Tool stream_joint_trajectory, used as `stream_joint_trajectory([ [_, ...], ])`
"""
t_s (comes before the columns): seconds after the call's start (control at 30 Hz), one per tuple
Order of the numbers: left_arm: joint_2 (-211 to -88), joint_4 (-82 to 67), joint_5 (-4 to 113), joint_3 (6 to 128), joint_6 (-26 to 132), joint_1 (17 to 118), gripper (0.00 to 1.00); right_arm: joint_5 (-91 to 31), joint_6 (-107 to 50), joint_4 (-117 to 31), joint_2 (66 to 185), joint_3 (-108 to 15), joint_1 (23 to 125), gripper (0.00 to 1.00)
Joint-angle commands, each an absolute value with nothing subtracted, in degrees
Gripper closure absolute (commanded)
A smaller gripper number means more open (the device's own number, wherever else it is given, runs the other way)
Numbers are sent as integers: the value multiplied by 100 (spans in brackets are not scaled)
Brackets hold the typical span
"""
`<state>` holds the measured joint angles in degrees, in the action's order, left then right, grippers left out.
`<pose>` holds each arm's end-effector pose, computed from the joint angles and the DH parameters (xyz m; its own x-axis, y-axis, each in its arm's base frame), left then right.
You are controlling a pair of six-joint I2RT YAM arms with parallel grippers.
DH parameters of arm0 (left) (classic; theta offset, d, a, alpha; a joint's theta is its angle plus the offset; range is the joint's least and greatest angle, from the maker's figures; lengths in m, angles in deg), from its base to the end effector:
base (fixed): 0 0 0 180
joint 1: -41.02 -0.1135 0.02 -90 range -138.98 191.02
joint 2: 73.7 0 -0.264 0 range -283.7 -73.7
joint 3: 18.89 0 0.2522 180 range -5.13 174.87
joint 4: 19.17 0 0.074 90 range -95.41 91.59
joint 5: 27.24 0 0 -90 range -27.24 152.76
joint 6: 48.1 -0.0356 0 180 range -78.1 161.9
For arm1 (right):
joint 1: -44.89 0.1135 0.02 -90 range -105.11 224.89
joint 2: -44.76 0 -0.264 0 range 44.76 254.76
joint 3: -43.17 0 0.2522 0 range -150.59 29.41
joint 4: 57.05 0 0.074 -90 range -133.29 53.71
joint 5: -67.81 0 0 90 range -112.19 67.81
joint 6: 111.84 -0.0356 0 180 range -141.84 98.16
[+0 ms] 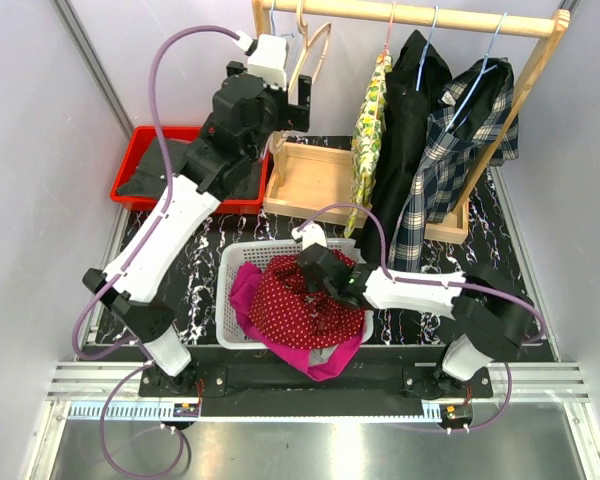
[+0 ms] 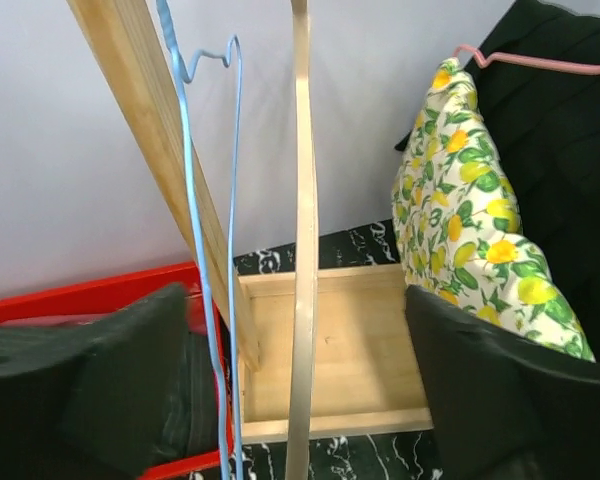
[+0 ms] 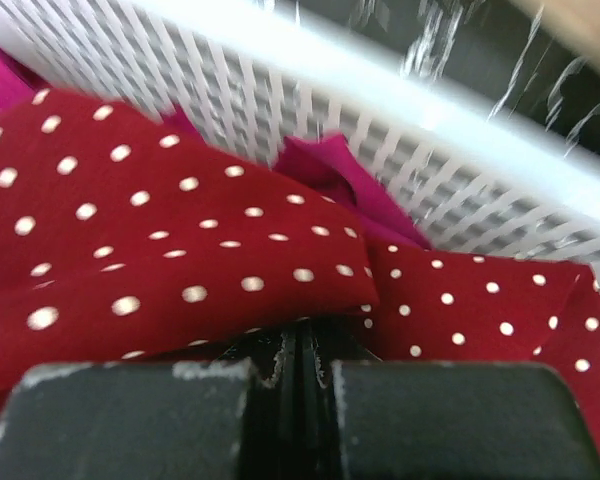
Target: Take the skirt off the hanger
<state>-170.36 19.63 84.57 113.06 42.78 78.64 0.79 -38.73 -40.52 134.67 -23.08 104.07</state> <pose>0.2959 -0.2113 0.5149 -0.0527 0.0226 -0.9984 0.2722 0.9622 0.0074 0.1821 0.2781 0.2074 -0.5017 -0.3188 -0.8042 -0.5143 0.8574 -0.0191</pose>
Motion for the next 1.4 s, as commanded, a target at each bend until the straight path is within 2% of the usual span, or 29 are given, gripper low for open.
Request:
stream_joint_trajectory([
  [0.0,-16450,2297,8211,11510,4401,7881,1,-442,-4284,-4328,13870,-2095,10386,100],
  [0.17,-16264,2596,7947,11694,4506,7942,1,-786,-4337,-4426,14626,-2288,10395,100],
  [0.37,-16352,2737,7683,12054,4392,8284,1,-655,-4223,-4066,15926,-3017,10457,100],
  [0.47,-16632,2720,7656,12492,4322,8521,1,-287,-4074,-3829,15702,-3105,10579,66],
  [0.5,-16825,2668,7648,12608,4313,8575,1,54,-4013,-3671,15552,-3088,10623,45],
  [0.6,-17229,2519,7656,12986,4391,8733,1,766,-3933,-3346,14761,-3027,10773,20],
  [0.63,-17344,2474,7648,13108,4470,8733,1,891,-3924,-3266,14542,-3027,10791,18],
  [0.93,-18364,2219,7384,13522,5042,8856,1,1376,-3915,-2747,12159,-2886,10896,8],
  [1.0,-18461,2228,7296,13558,5104,8900,1,1332,-3890,-2773,11711,-2737,10922,3],
  [1.33,-18786,2105,7445,13681,5025,9094,1,919,-3792,-2984,10717,-2095,11072,5],
  [1.37,-18839,2087,7489,13672,4981,9102,5,945,-3836,-2949,10655,-2069,11081,5],
])
